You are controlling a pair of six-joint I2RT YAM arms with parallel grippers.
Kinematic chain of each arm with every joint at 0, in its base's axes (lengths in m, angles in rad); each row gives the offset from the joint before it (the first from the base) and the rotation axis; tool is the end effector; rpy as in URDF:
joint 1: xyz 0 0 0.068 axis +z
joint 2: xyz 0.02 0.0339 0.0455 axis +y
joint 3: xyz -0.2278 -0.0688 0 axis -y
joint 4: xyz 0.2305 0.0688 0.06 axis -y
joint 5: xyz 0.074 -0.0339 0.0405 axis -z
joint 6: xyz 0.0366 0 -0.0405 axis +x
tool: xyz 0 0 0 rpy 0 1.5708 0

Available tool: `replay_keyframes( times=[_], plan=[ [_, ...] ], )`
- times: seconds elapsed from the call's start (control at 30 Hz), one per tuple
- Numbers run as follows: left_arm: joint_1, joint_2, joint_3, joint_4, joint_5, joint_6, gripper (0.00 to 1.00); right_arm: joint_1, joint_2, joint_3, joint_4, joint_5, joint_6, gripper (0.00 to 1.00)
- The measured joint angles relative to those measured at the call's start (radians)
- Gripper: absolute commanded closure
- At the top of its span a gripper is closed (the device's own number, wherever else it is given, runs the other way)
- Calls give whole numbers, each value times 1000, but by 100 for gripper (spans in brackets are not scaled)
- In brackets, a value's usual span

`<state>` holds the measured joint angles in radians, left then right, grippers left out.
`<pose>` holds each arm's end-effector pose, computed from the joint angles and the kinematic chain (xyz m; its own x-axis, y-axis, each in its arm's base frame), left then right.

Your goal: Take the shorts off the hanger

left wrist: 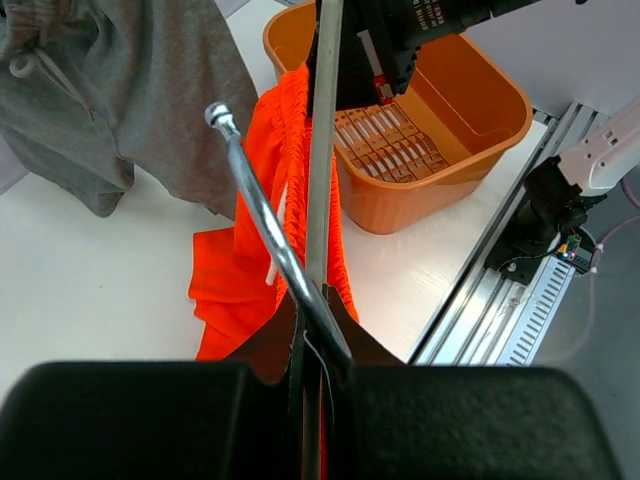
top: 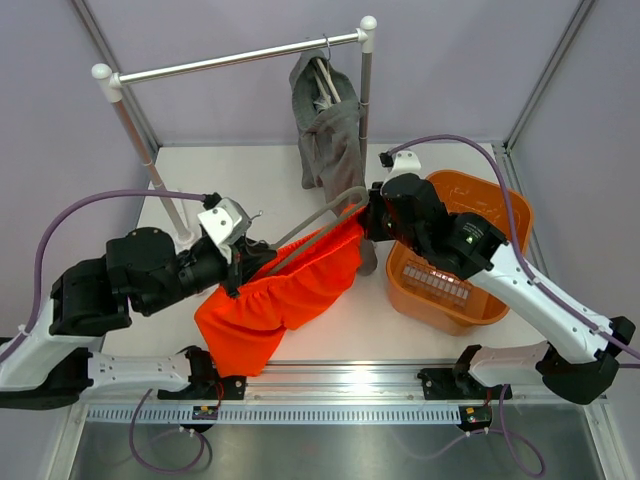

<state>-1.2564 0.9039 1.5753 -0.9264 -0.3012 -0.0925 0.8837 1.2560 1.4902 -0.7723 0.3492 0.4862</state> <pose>0.0498 -0.1181 0.4554 -0.1534 0.1864 -0.9704 0.8087 0.5881 -0.0149 0.1700 0.1875 0.3864 -0.5398 0.0343 -0.8411 -0.3256 0.9129 0.2462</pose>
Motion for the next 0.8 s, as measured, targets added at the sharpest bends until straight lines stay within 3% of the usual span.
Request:
replay_keyframes(
  times=[0.47,0.8],
  plan=[
    [-10,-142,-179,210,-164,44,100,248,18,125,80,245,115,100],
    [-12,-152,-272,380,-225,94,100,284,18,146,201,270,117,100]
  ],
)
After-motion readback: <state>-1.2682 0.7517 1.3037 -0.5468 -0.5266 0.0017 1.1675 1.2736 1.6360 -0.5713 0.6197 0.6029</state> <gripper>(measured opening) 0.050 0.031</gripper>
